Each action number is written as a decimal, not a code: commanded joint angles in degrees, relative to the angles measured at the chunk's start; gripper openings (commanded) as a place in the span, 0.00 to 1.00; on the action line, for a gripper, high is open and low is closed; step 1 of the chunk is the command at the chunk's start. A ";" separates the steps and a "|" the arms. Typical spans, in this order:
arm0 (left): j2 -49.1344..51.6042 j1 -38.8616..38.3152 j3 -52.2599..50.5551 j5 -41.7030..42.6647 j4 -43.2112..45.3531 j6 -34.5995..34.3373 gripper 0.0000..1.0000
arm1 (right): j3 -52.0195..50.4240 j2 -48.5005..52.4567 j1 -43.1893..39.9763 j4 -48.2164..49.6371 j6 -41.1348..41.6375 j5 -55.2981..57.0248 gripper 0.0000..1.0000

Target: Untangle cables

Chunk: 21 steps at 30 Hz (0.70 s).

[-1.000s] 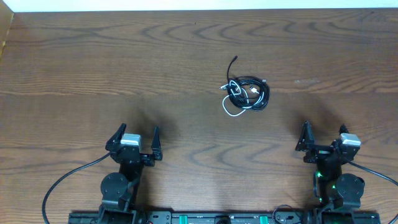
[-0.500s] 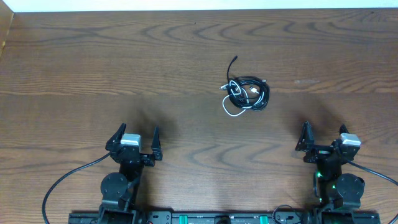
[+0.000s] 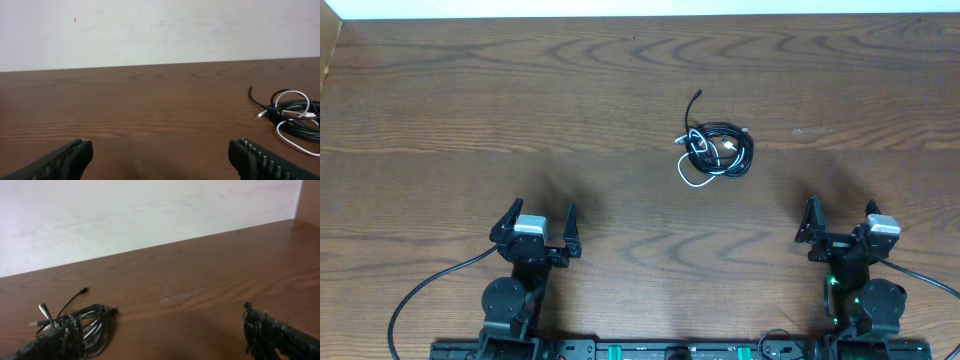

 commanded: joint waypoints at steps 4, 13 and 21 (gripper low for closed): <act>-0.35 0.24 -0.72 -0.15 -2.38 0.81 0.93 | -0.11 -0.24 -0.33 -0.15 0.35 0.50 0.99; -0.35 0.24 -0.72 -0.13 -2.08 0.81 0.93 | -0.11 -0.24 -0.33 -0.15 0.35 0.48 0.99; -0.35 0.24 -0.72 -0.13 -2.16 0.79 0.93 | -0.11 -0.24 -0.33 -0.15 0.35 0.48 0.99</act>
